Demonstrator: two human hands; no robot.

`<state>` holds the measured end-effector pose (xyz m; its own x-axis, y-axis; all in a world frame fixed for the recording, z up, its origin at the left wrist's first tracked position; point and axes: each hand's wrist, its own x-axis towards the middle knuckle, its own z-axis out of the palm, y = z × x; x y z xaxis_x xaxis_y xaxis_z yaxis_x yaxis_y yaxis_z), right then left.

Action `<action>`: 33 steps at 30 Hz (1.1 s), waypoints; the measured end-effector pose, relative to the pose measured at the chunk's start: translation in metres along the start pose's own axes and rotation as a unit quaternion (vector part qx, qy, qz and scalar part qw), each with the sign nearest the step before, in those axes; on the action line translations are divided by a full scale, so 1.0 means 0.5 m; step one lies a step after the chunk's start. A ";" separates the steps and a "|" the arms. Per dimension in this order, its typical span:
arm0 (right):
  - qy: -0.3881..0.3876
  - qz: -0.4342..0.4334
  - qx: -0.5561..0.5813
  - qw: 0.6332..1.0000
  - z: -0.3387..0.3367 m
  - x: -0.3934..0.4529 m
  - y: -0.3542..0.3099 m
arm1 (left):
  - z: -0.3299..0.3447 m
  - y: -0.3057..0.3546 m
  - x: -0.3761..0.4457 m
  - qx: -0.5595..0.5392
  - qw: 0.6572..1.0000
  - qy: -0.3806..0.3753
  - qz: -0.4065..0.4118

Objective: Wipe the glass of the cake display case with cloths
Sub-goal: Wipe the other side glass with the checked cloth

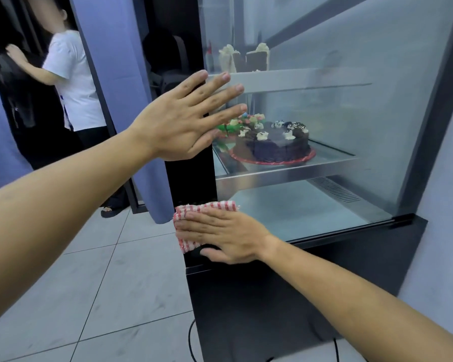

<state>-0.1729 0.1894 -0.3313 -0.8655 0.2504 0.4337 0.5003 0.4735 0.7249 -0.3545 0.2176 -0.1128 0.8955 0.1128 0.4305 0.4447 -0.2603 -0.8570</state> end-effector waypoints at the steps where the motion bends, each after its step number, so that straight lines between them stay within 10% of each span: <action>1: 0.028 0.024 -0.011 0.999 0.001 0.008 0.020 | 0.000 0.002 0.000 0.002 1.000 0.002 -0.004; 4: 0.108 0.212 0.014 0.971 -0.014 0.030 0.034 | 0.000 0.004 0.001 0.005 1.000 0.004 -0.009; 9: 0.000 0.042 -0.002 0.999 0.010 -0.012 0.003 | -0.001 0.008 -0.001 0.005 1.000 0.002 -0.011; 13: 0.045 0.127 0.056 0.989 0.002 0.002 -0.006 | 0.000 0.010 -0.001 0.009 1.000 -0.005 -0.018; 19: -0.024 -0.015 0.024 0.999 0.035 -0.028 -0.038 | -0.006 0.012 -0.003 0.009 1.000 -0.010 -0.024; 33: 0.079 0.066 0.000 0.995 -0.055 0.043 0.080 | -0.005 0.012 -0.002 -0.001 0.999 -0.018 -0.027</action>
<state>-0.1706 0.1907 -0.2783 -0.7779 0.1755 0.6034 0.6092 0.4461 0.6557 -0.3527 0.2134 -0.1174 0.8700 0.1622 0.4657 0.4928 -0.2555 -0.8317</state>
